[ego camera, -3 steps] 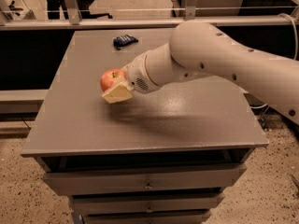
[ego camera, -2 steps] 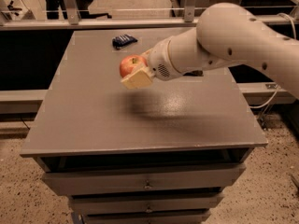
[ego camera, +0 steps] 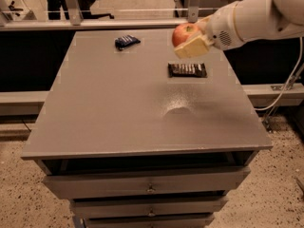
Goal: Move apple near rxbar chocolate
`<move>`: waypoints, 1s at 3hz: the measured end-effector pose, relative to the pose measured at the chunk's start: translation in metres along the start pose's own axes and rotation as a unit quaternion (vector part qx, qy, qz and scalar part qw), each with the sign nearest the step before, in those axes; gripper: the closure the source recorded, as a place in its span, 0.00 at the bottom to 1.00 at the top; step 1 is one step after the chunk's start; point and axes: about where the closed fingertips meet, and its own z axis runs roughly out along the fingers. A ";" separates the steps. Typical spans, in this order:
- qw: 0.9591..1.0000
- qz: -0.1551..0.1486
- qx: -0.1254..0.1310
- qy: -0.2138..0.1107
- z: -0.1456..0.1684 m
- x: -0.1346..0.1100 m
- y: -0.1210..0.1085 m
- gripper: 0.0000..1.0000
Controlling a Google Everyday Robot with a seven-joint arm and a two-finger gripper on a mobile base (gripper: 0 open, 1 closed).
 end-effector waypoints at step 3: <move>0.999 0.036 -0.019 -0.003 -0.037 0.110 -0.061 1.00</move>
Offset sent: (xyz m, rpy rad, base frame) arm 0.0221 -0.1572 -0.0528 0.0340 0.0755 -0.0446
